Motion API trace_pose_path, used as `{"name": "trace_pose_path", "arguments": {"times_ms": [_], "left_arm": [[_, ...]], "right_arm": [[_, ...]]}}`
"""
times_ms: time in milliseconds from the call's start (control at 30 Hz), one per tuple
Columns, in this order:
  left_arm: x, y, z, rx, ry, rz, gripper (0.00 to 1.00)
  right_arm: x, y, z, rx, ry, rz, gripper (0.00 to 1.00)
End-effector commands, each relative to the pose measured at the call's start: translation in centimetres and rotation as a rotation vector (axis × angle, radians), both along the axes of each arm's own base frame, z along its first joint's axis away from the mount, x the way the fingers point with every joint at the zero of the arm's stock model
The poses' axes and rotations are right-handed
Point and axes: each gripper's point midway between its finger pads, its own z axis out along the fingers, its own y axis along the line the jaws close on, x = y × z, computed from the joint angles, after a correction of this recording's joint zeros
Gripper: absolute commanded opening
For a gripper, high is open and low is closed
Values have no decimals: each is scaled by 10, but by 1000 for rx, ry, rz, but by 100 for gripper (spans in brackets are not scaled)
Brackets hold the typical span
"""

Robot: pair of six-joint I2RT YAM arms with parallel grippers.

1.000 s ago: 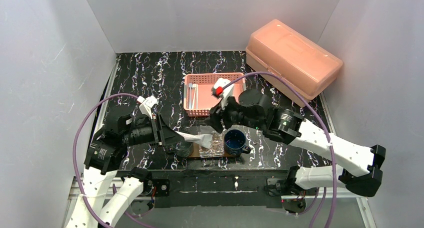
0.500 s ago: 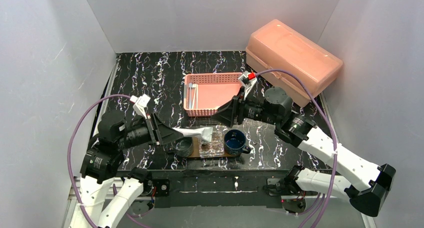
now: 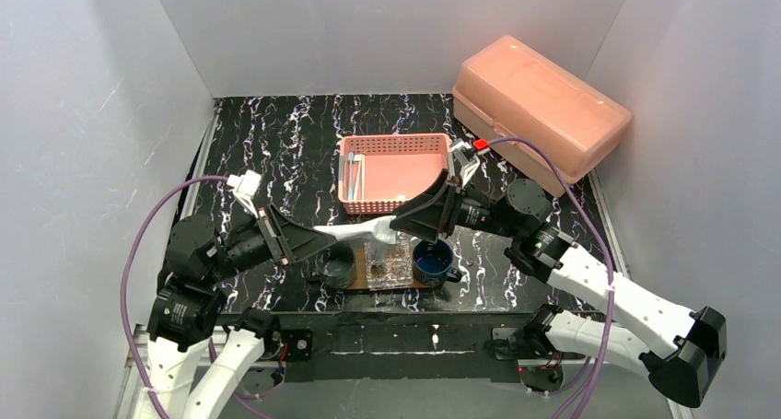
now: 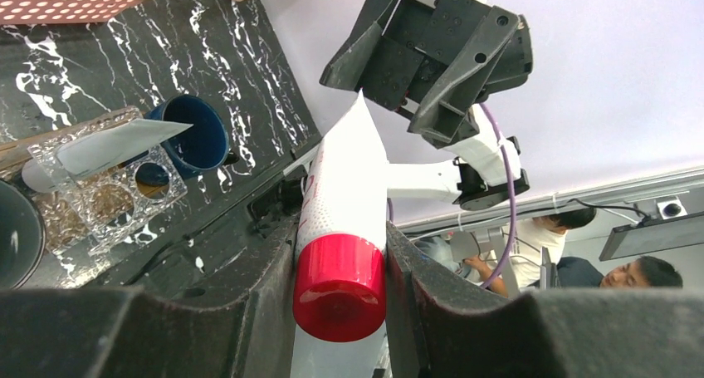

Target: Prepare toiletry sets of a toothbrush and toothpaste on the tray

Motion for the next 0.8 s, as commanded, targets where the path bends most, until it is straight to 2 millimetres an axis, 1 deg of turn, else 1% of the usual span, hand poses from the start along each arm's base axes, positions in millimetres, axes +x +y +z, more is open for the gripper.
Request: {"name": "trace_pose_path", "arguments": {"times_ms": [0,100,333,467,567,767], "left_arm": [[-2,-1,21,-70,-68,-1,0],[0,-3,28,-109,-74,-5,0],[8,-4,36,-159,-96,9,0],[12,-6,37,-188,-108,10,0],[16,-7,33,-196,-106,12,0],[16,-8,30,-189,-113,6,0]], "right_arm": [[-17,-6,39,162,-33,81,70],[-16,-4,37,168,-19,86,68],[-17,0,37,213,12,114,63],[-14,3,37,223,17,108,58],[-14,5,39,228,14,111,56],[-12,9,39,232,12,109,50]]}}
